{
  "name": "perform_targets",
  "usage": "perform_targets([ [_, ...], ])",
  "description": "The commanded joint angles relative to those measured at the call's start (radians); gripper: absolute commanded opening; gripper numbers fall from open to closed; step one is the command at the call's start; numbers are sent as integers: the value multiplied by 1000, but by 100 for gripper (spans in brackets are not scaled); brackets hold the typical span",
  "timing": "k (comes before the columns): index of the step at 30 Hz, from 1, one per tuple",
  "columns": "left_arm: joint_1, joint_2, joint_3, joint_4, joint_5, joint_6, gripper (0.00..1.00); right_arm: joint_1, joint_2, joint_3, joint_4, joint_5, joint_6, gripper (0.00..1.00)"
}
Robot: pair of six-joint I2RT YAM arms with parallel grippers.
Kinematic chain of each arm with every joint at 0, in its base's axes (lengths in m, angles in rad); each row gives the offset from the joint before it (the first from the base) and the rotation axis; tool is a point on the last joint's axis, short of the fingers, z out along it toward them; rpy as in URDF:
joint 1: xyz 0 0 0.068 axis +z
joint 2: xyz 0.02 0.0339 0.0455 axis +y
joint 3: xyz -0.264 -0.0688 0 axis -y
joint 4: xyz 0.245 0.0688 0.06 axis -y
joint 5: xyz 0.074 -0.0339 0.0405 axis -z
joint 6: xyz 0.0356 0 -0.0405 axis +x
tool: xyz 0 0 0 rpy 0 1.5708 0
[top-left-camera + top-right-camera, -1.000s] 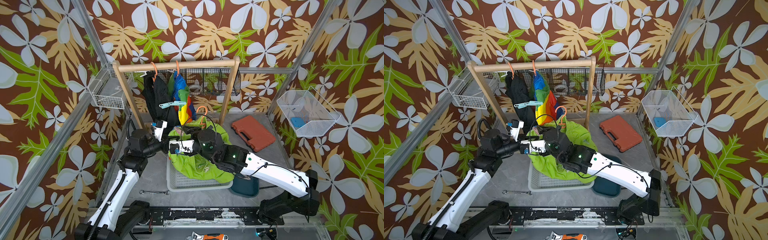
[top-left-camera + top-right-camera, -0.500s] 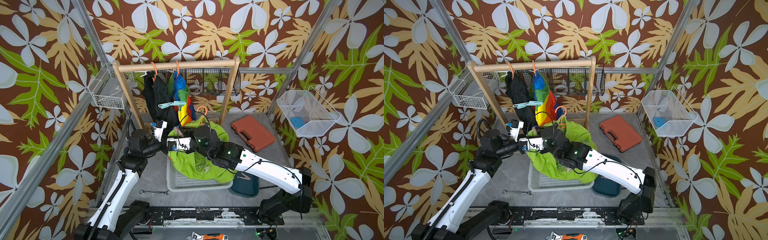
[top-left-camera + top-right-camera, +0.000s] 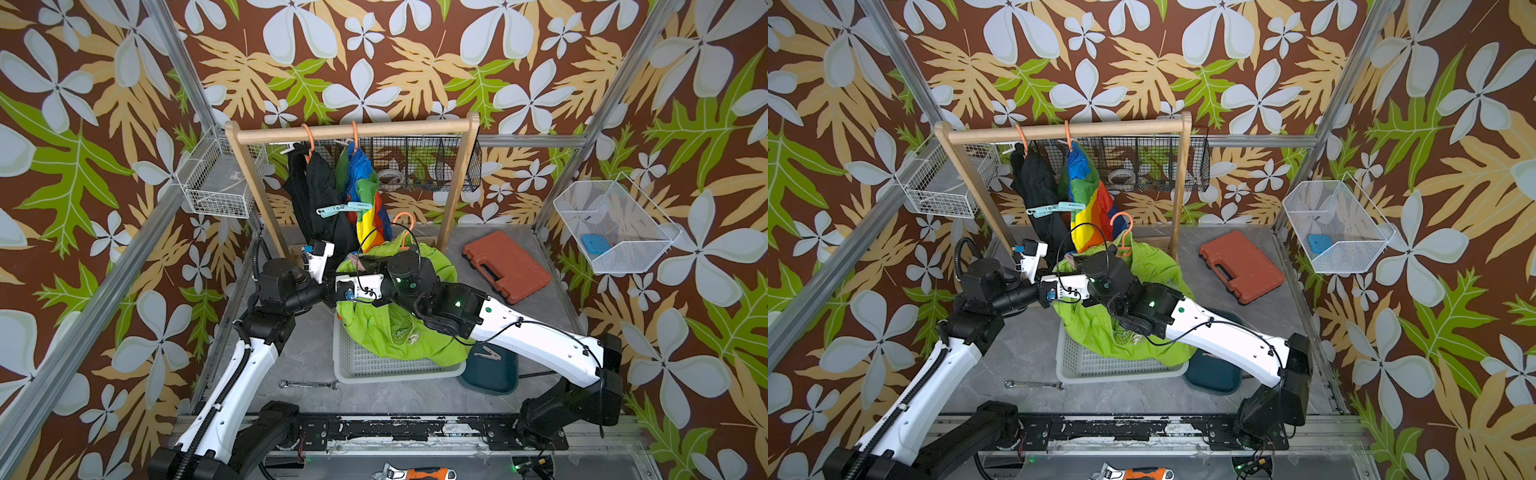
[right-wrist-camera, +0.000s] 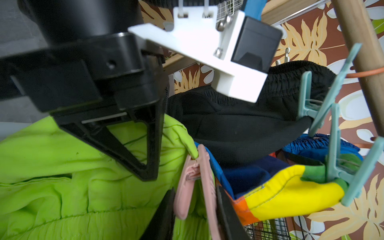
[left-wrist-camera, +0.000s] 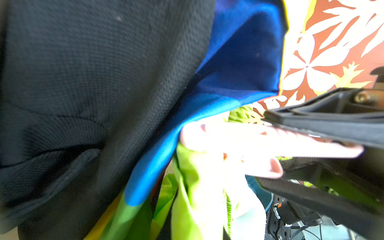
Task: Remove the clothespins securing shorts to the hanger
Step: Remove the clothespin from the hanger.
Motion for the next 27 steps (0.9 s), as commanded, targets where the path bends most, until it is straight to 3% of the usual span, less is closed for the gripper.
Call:
perform_targets([
  [1,1,-2,9,45,5,-6,0,0,-3,3,20,2,15,26],
  [18,2,-3,7,42,-9,-6,0,0,-8,11,15,9,39,10],
  [27,1,-2,7,41,-17,-4,0,3,-70,7,12,-27,106,9],
])
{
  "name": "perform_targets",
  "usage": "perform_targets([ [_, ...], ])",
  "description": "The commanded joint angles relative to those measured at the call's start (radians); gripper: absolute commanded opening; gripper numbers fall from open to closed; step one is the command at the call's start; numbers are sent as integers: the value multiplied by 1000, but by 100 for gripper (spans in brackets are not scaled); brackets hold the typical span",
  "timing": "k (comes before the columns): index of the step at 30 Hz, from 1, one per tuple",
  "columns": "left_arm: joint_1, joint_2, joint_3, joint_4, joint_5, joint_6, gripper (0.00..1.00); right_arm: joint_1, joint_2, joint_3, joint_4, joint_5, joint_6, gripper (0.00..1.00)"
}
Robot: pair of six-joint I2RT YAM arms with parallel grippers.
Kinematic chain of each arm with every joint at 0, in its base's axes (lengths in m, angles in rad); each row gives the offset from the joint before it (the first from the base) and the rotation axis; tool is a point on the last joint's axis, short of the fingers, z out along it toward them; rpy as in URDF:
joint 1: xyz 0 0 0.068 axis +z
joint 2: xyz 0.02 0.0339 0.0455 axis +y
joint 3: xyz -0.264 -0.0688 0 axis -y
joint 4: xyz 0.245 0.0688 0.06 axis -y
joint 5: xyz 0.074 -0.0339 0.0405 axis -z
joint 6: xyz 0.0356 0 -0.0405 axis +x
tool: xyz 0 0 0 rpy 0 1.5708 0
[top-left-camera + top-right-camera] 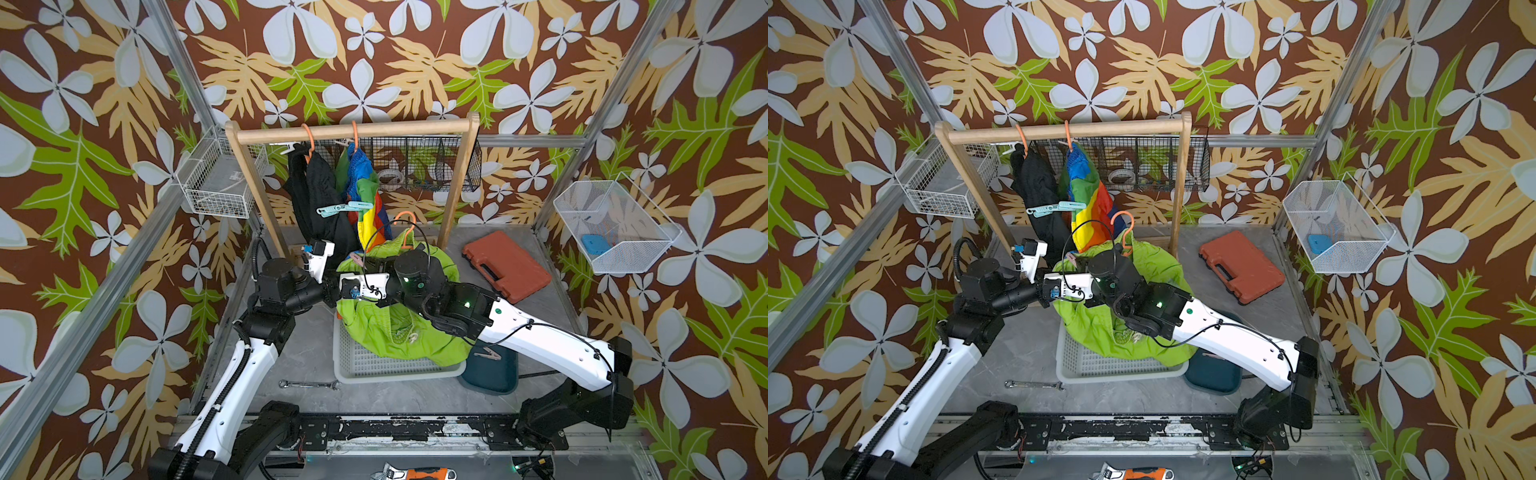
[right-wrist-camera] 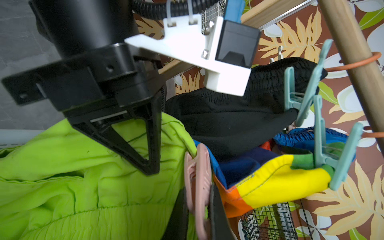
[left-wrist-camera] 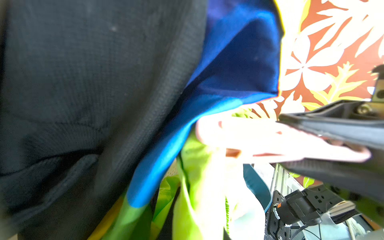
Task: Remove the clothespins securing shorts to the hanger
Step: Remove the clothespin from the hanger.
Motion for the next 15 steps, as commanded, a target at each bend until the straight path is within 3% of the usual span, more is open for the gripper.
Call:
perform_targets([
  [1,3,-1,7,16,-26,-4,0,4,-30,5,40,-7,41,9],
  [9,3,4,7,9,-33,2,0,12,-174,-99,34,-44,172,9],
  [15,4,0,5,9,-33,4,0,9,-344,-255,21,64,282,10],
])
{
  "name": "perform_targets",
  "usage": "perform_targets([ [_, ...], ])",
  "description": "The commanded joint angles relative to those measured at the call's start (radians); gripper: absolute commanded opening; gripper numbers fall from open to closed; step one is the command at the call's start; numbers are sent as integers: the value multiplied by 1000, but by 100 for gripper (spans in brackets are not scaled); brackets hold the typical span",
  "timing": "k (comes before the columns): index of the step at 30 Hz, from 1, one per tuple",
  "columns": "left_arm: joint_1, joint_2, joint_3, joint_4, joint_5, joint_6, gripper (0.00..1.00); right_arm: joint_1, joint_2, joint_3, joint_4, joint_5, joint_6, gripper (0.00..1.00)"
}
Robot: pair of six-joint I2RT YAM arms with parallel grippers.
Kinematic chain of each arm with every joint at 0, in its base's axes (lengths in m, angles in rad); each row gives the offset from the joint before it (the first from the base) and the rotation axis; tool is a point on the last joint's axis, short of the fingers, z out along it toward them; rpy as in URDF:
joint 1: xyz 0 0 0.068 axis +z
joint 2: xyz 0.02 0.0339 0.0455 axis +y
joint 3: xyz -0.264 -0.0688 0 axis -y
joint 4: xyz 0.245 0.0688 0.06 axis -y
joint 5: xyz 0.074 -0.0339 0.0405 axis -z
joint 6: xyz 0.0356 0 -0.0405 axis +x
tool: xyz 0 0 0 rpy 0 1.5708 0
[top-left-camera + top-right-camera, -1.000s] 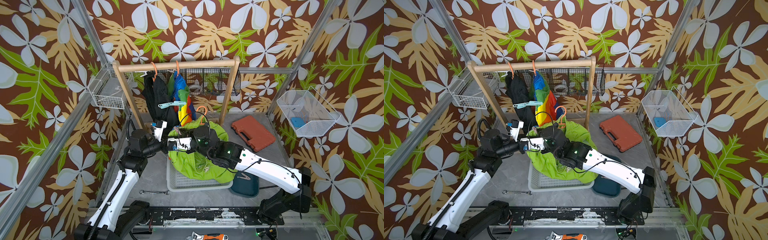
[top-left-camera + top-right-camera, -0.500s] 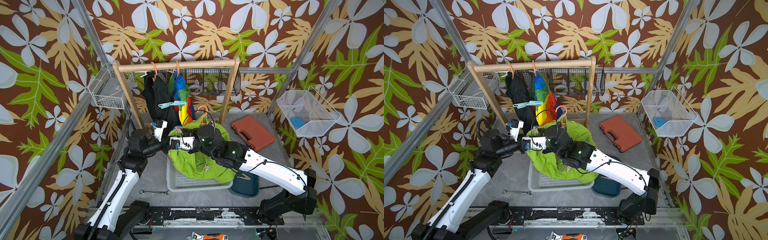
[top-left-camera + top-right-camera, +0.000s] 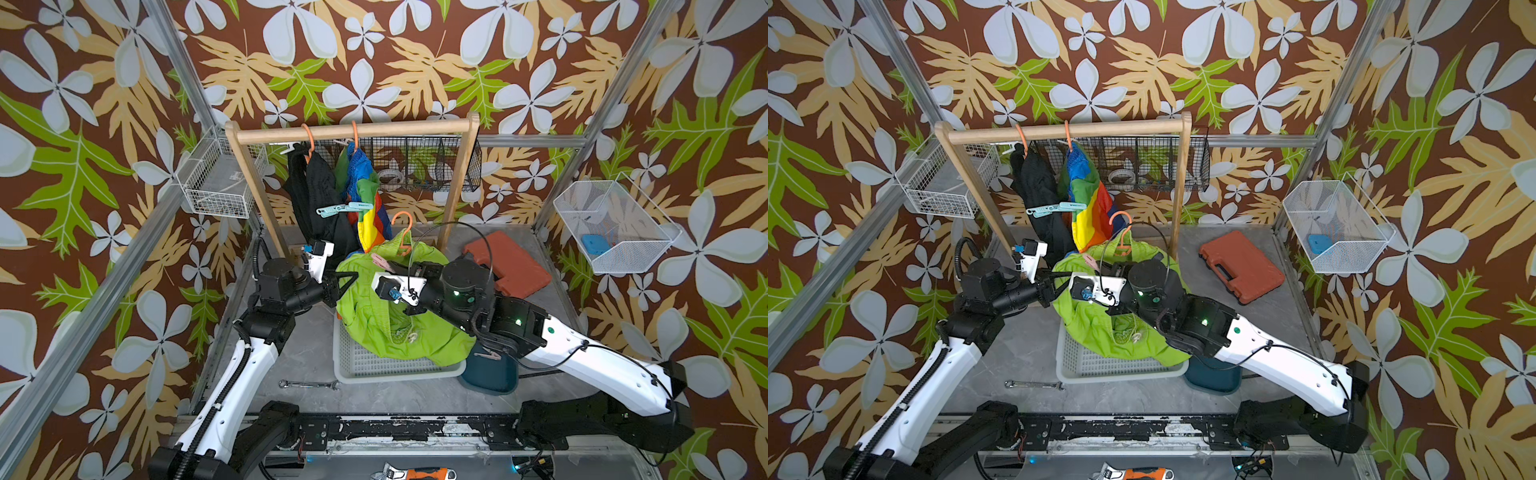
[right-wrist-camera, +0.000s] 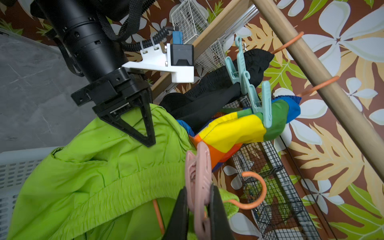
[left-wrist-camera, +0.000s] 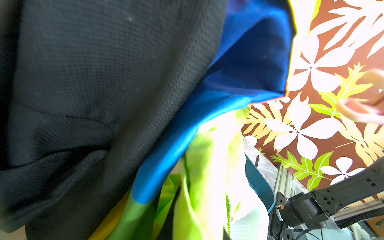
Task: Remove the clothespins securing shorts to the hanger
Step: Remove the clothespin from the hanger.
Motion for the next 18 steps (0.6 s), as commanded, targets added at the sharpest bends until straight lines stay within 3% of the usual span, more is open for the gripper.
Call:
perform_targets([
  [1,2,-4,4,36,-9,5,0,-4,-98,-88,3,101,116,10],
  [7,0,-24,1,35,-14,10,0,-77,-374,-359,-5,236,413,12],
  [14,2,-28,3,32,-25,13,0,-123,-585,-604,-104,471,936,12],
  [18,3,-39,0,32,-29,18,0,-123,-666,-749,-172,520,1228,12],
])
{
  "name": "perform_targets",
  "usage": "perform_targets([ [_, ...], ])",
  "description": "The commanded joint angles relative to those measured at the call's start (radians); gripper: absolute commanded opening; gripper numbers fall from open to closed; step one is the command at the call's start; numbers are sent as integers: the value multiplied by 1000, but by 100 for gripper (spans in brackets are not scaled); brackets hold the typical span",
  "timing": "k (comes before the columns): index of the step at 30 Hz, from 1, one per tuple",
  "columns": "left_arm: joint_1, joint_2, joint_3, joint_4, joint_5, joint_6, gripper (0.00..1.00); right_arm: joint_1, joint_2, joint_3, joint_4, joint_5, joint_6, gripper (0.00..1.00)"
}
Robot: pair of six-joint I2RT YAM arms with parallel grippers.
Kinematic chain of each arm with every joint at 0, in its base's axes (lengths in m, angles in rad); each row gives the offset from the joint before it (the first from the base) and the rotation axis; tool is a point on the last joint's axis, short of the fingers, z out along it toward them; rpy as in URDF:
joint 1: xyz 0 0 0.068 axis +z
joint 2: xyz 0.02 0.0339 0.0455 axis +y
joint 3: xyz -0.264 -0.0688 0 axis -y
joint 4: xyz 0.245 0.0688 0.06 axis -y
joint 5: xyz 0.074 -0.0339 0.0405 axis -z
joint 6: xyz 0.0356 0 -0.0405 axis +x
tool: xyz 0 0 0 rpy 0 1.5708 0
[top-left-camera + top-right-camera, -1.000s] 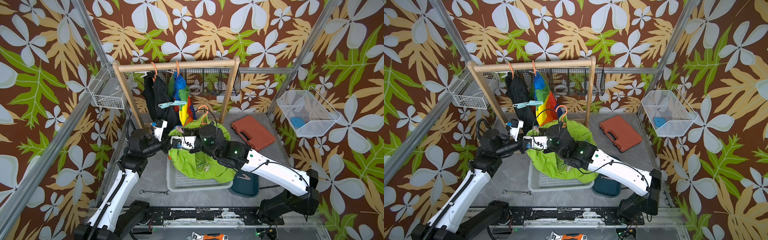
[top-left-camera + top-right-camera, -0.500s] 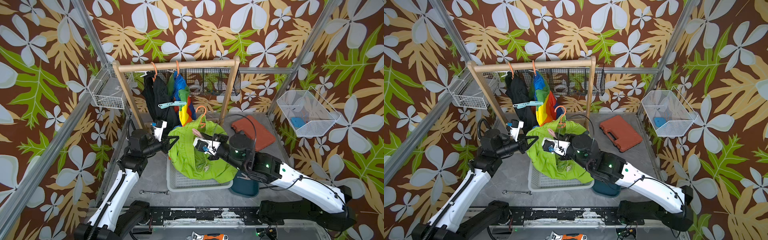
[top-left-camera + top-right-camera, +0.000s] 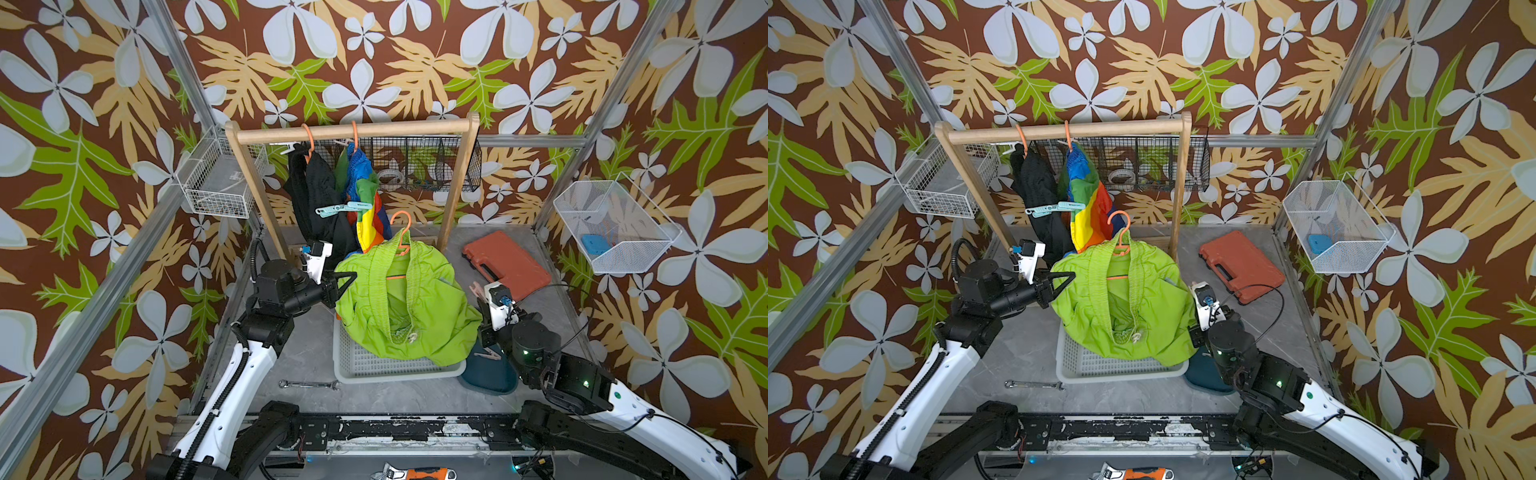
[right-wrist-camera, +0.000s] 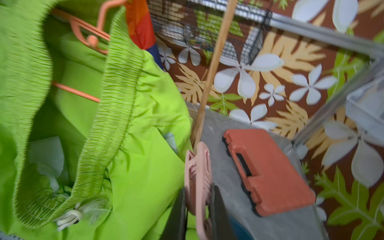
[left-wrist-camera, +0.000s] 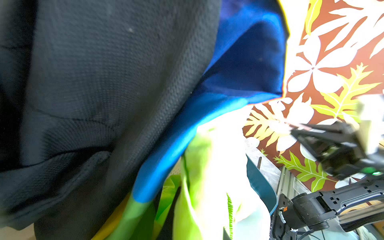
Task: Remove the clothespins securing shorts to the hanger
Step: Remove the clothespin from the hanger, then place the clothespin in the storage box.
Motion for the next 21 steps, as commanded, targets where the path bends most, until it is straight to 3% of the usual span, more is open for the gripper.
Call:
perform_targets([
  [1,2,-11,0,46,-9,11,0,2,-48,-84,-100,104,383,12],
  [5,2,-13,2,46,-9,11,0,2,-87,-188,-186,112,623,14],
  [13,2,-20,1,46,-14,12,0,2,-139,-343,-279,98,922,16],
  [18,3,-24,0,47,-14,12,0,2,-186,-426,-281,66,1005,19],
  [21,2,-24,0,47,-14,11,0,1,-206,-433,-297,69,1012,26],
])
